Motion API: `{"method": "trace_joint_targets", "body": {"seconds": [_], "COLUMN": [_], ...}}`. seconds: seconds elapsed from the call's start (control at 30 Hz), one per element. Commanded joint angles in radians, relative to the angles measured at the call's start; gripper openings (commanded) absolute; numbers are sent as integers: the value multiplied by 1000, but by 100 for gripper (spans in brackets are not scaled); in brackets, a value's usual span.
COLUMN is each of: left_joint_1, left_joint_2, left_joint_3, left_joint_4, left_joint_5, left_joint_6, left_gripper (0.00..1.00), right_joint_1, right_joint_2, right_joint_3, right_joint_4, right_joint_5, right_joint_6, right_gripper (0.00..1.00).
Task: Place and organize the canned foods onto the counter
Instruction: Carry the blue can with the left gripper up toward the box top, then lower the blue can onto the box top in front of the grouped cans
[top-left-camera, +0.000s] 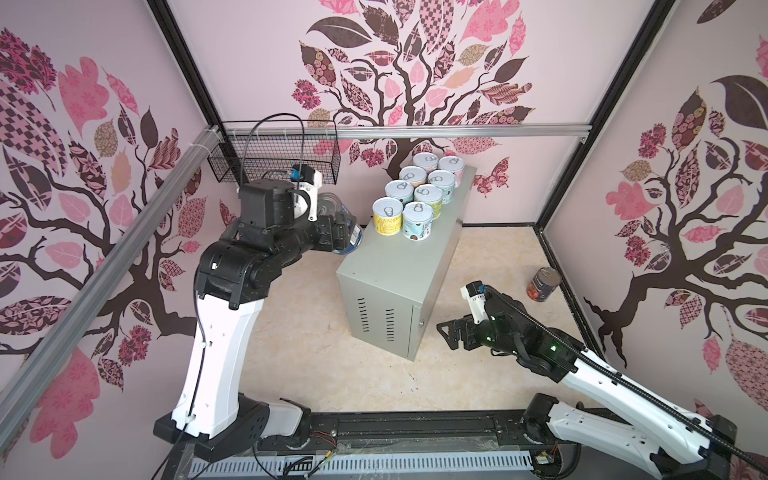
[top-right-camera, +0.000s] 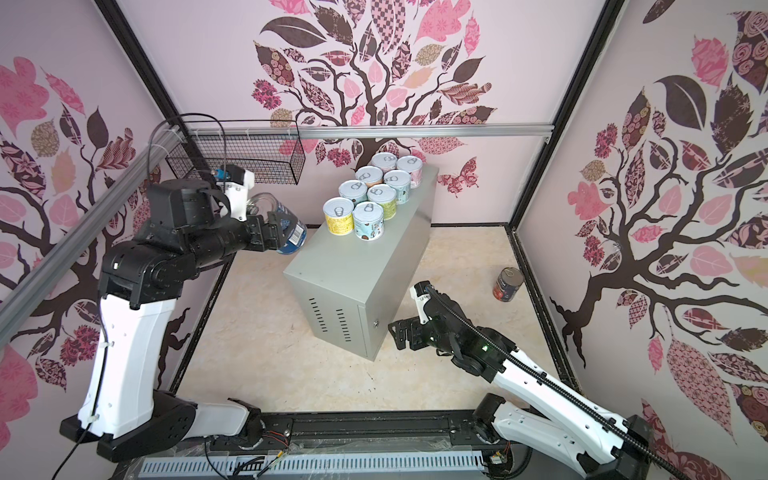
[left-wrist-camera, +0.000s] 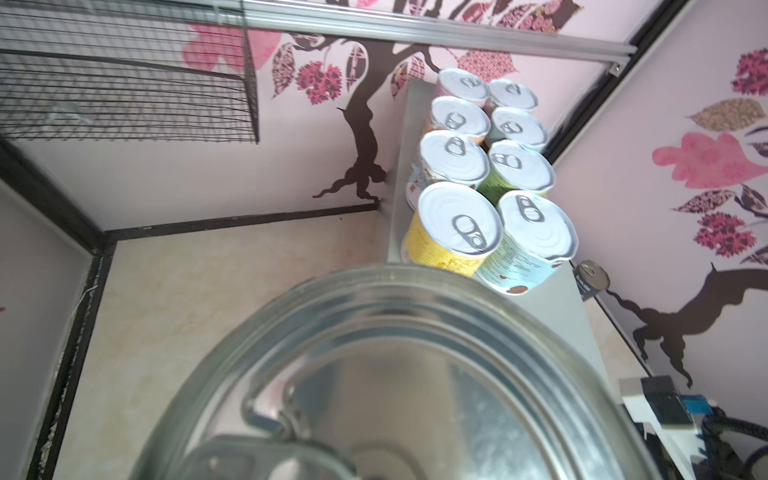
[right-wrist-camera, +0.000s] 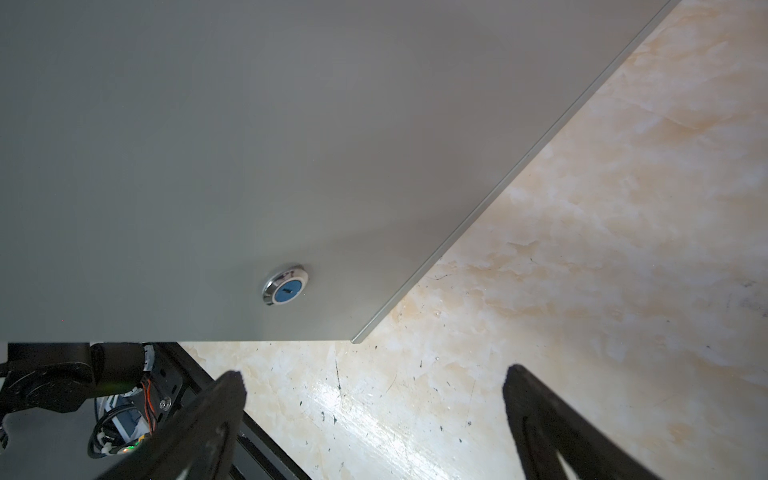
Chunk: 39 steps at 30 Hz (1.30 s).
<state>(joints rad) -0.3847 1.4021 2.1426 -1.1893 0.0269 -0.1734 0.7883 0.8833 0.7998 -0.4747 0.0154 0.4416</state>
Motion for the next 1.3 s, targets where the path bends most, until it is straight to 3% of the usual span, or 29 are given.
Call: {"method": "trace_joint_targets", "body": {"seconds": [0.0,0.37,0.67,1.27], "left_joint_1": [-35,-54,-115,-117], "left_joint_2": [9,86,152,247], "left_joint_3": [87,126,186,249], "left_joint_4": [75,57,40,21], "left_joint_5": [-34,12,-18,-16], "left_joint_6": [46,58,78,87], "left_gripper": [67,67,66,67], "right_joint_1": [-6,-5,-6,-6], "right_joint_2": [10,36,55,57], "right_joint_3": [44,26,19,-8], "right_joint_4": [2,27,43,61], "right_joint_5": [14,6,1,-3], "right_joint_6": [-20,-33,-49,-65], "right_gripper": [100,100,100,100]}}
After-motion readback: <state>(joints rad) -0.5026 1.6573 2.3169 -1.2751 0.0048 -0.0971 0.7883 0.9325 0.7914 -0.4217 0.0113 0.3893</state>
